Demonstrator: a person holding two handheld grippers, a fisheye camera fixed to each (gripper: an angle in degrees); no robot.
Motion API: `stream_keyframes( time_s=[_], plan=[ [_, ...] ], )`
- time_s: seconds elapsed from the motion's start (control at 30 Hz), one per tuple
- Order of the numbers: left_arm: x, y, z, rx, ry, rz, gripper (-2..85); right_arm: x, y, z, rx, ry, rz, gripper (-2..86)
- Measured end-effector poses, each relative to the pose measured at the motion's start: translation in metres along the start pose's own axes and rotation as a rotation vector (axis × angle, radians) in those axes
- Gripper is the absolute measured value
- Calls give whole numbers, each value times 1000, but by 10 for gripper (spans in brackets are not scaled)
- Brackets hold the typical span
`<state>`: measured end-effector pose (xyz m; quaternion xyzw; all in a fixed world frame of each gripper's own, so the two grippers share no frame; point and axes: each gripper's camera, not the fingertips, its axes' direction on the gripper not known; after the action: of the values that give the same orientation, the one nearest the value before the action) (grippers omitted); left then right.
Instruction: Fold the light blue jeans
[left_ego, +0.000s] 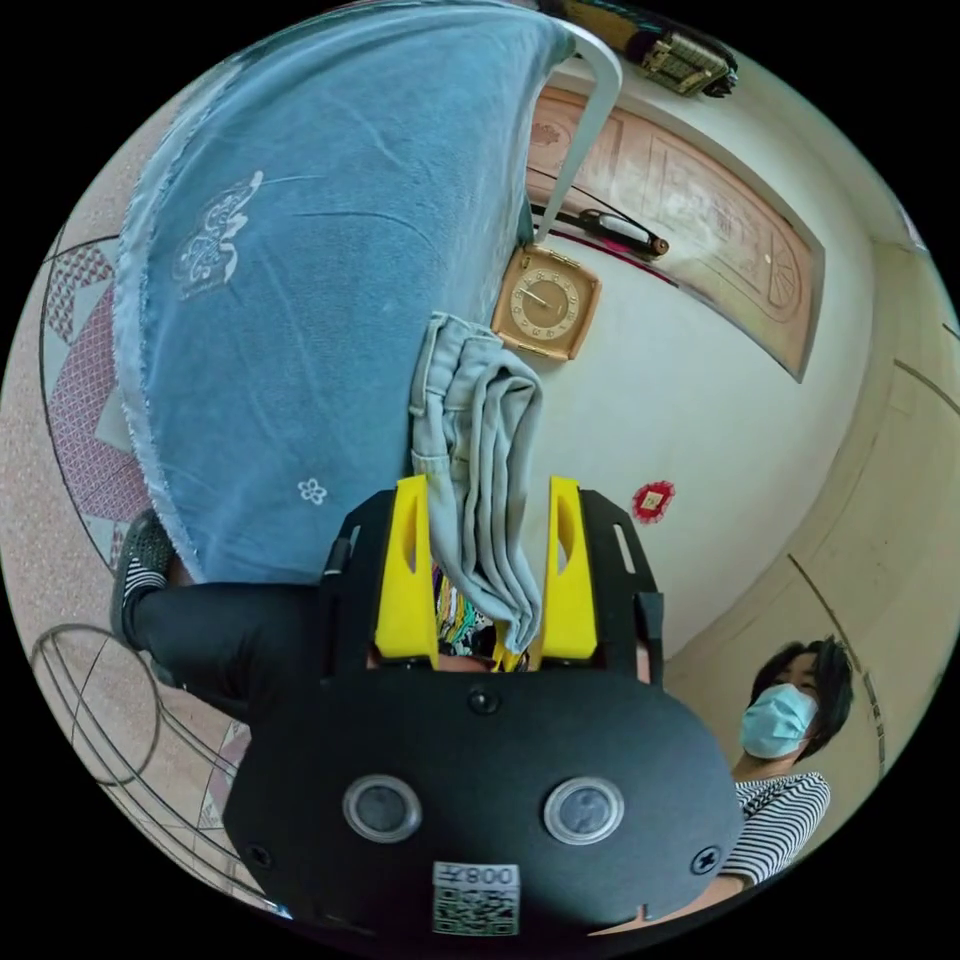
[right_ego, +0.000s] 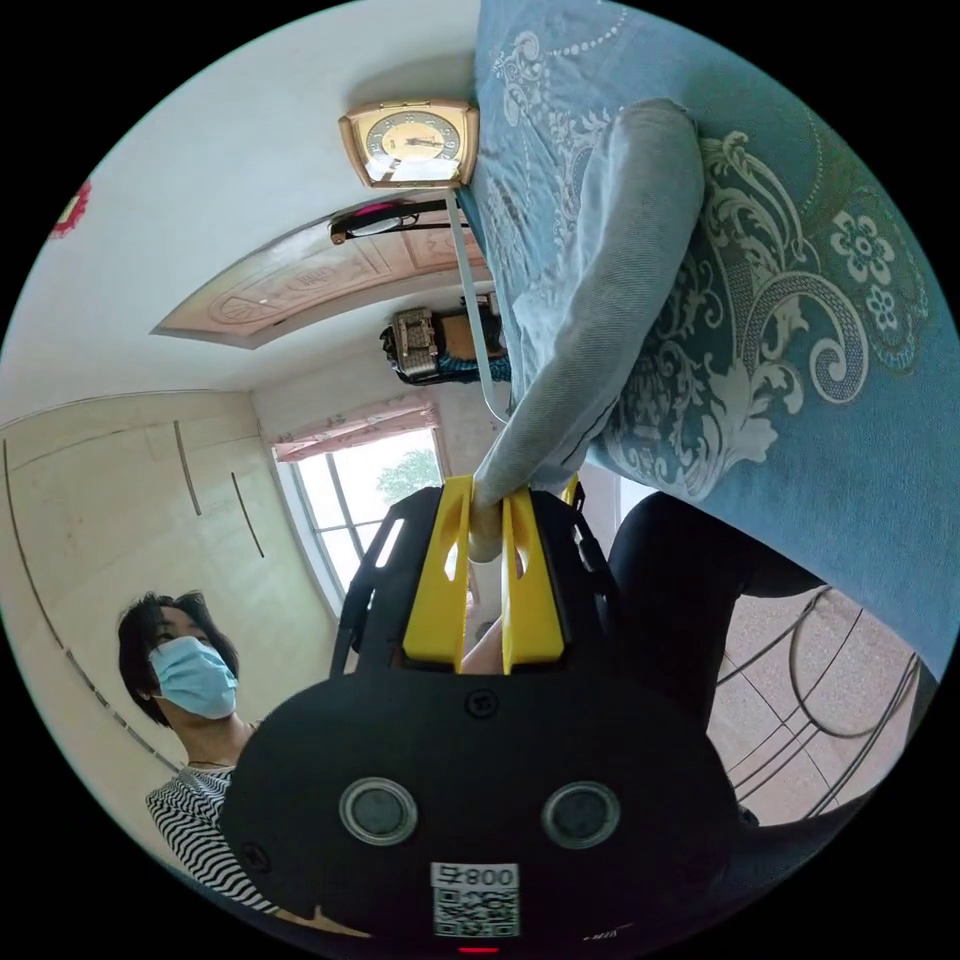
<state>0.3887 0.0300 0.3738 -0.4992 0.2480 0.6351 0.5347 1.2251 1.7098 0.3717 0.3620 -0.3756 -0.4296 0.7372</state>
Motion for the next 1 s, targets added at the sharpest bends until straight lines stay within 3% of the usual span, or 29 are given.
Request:
stream_keyframes(
  time_s=[0.33,0.67,1.0],
  plan=[
    [2,-22,1,-37,-83,0,165,4,-22,4,22,-46,0,44],
    [-4,-41,41,-11,-19,8,165,17,-40,-5,9,-26,-17,40],
    [-9,-32,119,-81,-184,42,78,73,-33,-39,-8,45,14,41]
  ],
)
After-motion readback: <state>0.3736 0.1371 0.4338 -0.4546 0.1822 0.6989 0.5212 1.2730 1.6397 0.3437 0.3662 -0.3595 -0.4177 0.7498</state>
